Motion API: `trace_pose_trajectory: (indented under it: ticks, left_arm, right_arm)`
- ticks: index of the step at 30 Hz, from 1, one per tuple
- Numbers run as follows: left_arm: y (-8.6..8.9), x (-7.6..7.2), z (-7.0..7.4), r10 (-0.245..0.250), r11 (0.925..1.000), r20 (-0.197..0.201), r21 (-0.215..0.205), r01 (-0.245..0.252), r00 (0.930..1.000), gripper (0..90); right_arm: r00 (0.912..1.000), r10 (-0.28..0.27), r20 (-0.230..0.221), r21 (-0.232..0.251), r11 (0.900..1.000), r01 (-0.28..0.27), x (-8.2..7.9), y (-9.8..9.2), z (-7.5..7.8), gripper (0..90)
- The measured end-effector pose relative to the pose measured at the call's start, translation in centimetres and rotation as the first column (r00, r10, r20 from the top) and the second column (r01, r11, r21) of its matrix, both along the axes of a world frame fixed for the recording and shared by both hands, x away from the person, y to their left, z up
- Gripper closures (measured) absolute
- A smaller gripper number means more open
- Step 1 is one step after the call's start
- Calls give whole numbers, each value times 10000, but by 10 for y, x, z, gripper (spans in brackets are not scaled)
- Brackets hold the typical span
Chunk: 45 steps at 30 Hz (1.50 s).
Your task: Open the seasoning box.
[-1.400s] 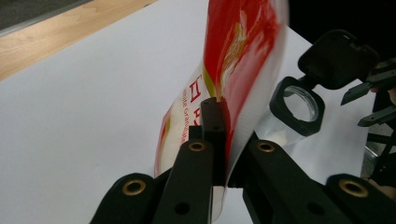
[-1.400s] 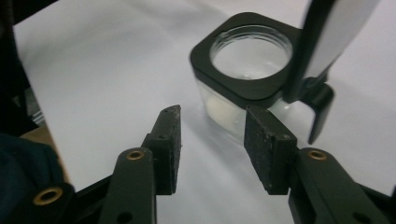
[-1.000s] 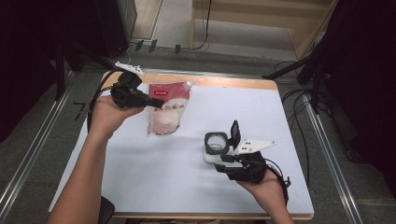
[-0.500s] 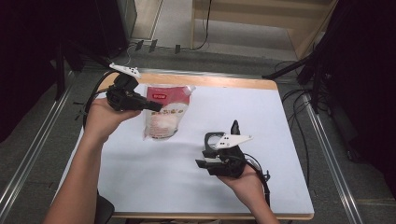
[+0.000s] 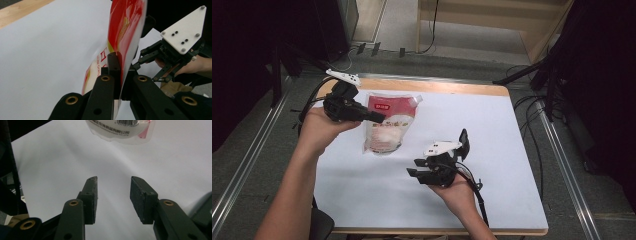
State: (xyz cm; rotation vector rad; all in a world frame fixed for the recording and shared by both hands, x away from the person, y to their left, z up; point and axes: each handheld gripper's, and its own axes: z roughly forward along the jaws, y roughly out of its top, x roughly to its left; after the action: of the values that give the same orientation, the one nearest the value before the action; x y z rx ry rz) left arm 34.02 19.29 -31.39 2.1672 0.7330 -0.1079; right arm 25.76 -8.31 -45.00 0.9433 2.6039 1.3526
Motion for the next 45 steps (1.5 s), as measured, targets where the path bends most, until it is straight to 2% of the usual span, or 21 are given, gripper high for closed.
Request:
trace_pose_trajectory:
  ticks: [3,7,10,15,17,24,28,31,34,35,36,37,38,40,42,45]
  left_arm:
    - [1,0,-1,34,10000,-8,47,-34,10000,900]
    - [3,-2,-3,-30,10000,-162,32,30,9999,900]
    - [4,-4,-3,-4,10000,-224,59,5,9997,900]
    - [10,-8,2,-227,9982,-589,-565,193,9980,900]
    - [11,-10,5,-307,9970,-668,-731,258,9973,900]
    - [7,-16,8,-588,9964,-933,-661,527,9939,900]
    - [8,-17,10,-667,9940,-1060,-930,569,9921,900]
    - [8,-18,12,-863,9904,-1336,-1192,704,9873,900]
    - [5,-17,10,-903,9907,-1546,-1150,729,9838,900]
    - [4,-16,8,-869,9908,-1603,-1170,685,9832,900]
    - [4,-14,6,-811,9909,-1628,-1191,620,9833,900]
    - [3,-13,4,-736,9925,-1610,-1085,564,9842,900]
    - [2,-11,2,-516,9945,-1504,-980,371,9873,900]
    - [0,-9,0,-490,9923,-1419,-1196,320,9887,898]
    - [-3,-9,-1,-534,9903,-1223,-1338,368,9911,891]
    - [-8,-11,-2,-323,9937,-467,-1091,271,9984,857]
  right_arm:
    - [9998,-128,-173,172,9998,131,3,11,-3,586]
    - [9997,-193,-169,315,9993,198,6,27,-6,590]
    - [9998,-160,-74,223,9996,162,7,37,-9,589]
    - [9996,-261,-47,200,9995,262,8,46,-17,599]
    - [9995,-278,142,182,9995,276,9,48,-21,601]
    - [9961,-731,502,523,9961,705,11,56,-31,603]
    - [9918,-1062,712,799,9917,1004,12,60,-39,604]
    - [9853,-1417,957,1099,9853,1311,13,60,-46,584]
    - [9763,-1806,1195,1383,9768,1638,13,60,-50,554]
    - [9759,-1796,1238,1507,9755,1604,13,59,-49,566]
    - [9744,-1769,1390,1372,9779,1580,11,61,-48,568]
    - [9713,-1720,1646,1270,9802,1520,8,62,-48,569]
    - [9722,-1574,1736,1538,9794,1311,6,63,-46,619]
    - [9612,-1535,2292,970,9862,1344,-1,67,-43,623]
    - [9648,-1418,2215,1064,9870,1206,-4,67,-42,617]
    - [9684,-1302,2128,1072,9882,1093,-8,68,-39,607]
